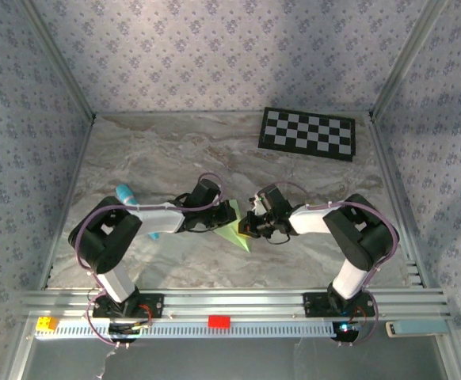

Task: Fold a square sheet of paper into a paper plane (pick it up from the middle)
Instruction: Fourth fold the wing at the center of the table.

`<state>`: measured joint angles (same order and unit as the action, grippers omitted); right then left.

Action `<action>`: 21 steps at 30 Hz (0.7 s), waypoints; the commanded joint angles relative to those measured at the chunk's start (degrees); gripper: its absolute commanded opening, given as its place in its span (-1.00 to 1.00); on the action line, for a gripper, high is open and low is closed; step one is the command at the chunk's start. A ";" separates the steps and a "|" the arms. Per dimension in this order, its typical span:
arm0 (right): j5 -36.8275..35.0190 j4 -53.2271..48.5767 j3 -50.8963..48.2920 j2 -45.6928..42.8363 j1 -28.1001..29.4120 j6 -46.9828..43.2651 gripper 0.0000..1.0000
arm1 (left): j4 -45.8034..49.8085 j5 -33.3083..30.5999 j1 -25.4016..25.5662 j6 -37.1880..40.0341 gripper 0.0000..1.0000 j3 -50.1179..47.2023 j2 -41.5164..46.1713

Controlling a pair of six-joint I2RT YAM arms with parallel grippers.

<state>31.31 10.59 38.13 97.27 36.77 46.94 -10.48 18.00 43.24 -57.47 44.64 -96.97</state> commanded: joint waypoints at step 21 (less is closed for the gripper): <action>-5.56 -9.05 -2.74 1.88 0.72 -2.79 -1.00 | 2.24 -0.95 -7.90 5.62 -0.90 2.72 -7.00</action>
<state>30.59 10.59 38.11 97.27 37.06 45.65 -11.27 21.80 37.67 -54.98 45.76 -102.35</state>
